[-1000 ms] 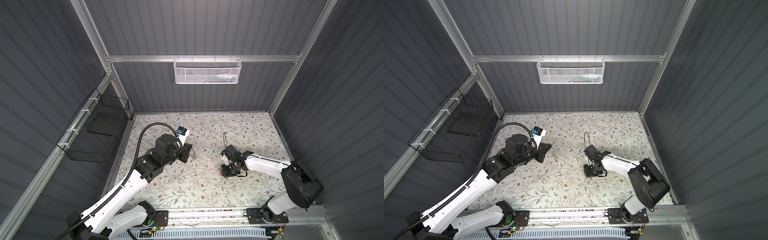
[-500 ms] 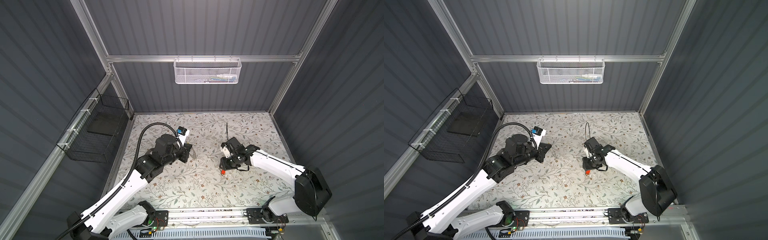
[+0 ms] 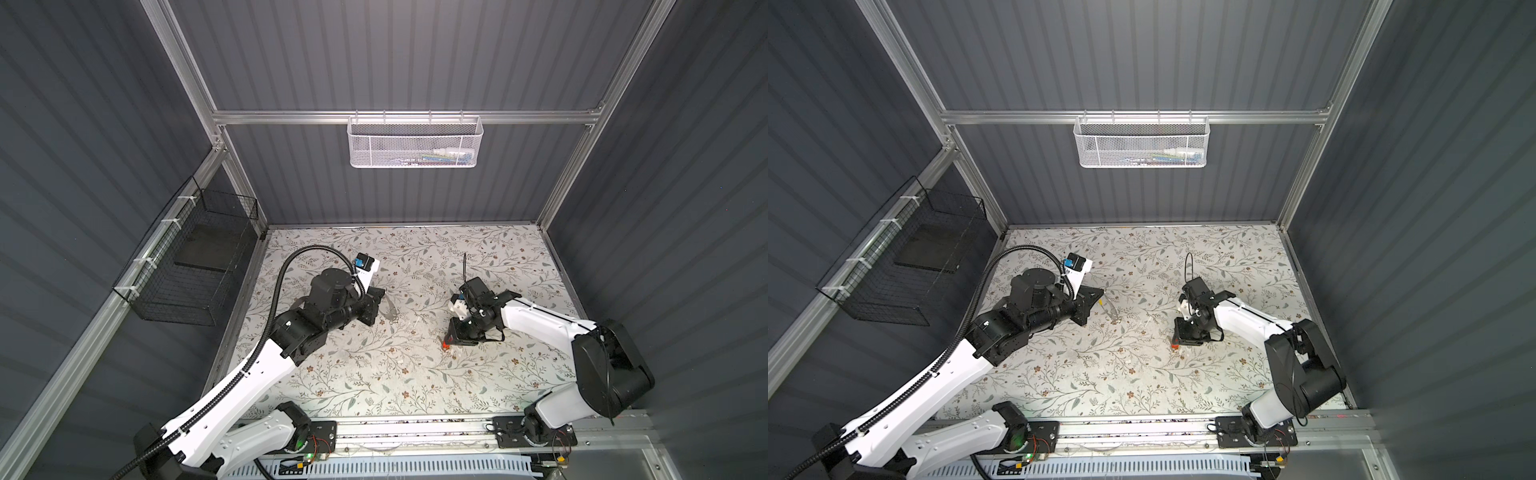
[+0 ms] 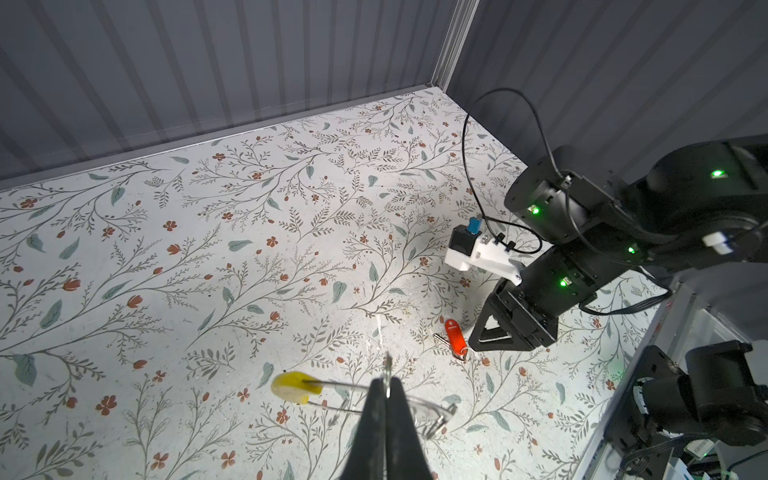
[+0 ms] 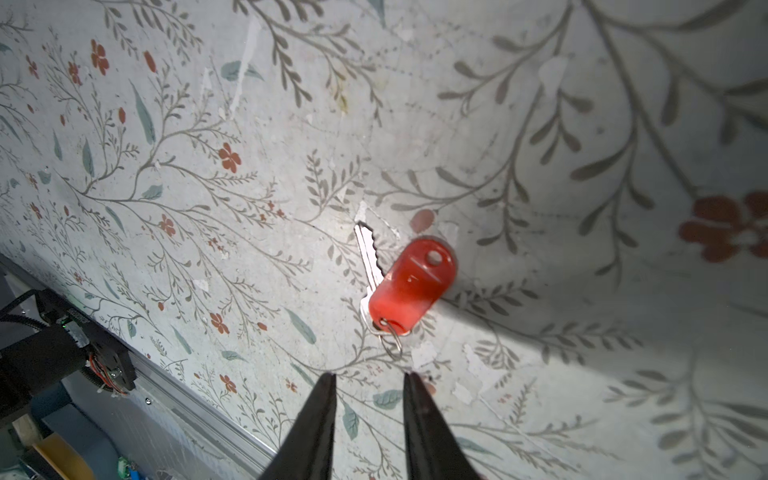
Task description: Put the keys on the keyring
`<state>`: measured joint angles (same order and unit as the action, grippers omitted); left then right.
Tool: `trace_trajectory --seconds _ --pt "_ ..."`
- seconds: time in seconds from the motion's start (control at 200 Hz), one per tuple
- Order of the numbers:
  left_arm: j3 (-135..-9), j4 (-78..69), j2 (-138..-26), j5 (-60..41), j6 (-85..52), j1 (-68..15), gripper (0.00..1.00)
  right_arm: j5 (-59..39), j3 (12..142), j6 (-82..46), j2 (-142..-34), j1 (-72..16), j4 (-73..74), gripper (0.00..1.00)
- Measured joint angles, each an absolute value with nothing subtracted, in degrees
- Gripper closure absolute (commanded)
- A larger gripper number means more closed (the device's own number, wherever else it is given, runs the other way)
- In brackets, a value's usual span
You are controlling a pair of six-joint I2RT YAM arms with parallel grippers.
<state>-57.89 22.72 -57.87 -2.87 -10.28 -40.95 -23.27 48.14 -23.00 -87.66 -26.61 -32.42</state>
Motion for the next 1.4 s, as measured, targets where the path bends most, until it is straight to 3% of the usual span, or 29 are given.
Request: trace_trajectory --seconds 0.835,1.396 --pt "-57.9 22.7 -57.9 -3.1 -10.3 -40.9 1.00 -29.4 45.8 -23.4 -92.7 -24.8 -26.7 0.81" --pt "-57.9 22.7 -58.0 -3.2 -10.3 -40.9 1.00 -29.1 45.6 -24.4 -90.2 -24.9 -27.0 0.78"
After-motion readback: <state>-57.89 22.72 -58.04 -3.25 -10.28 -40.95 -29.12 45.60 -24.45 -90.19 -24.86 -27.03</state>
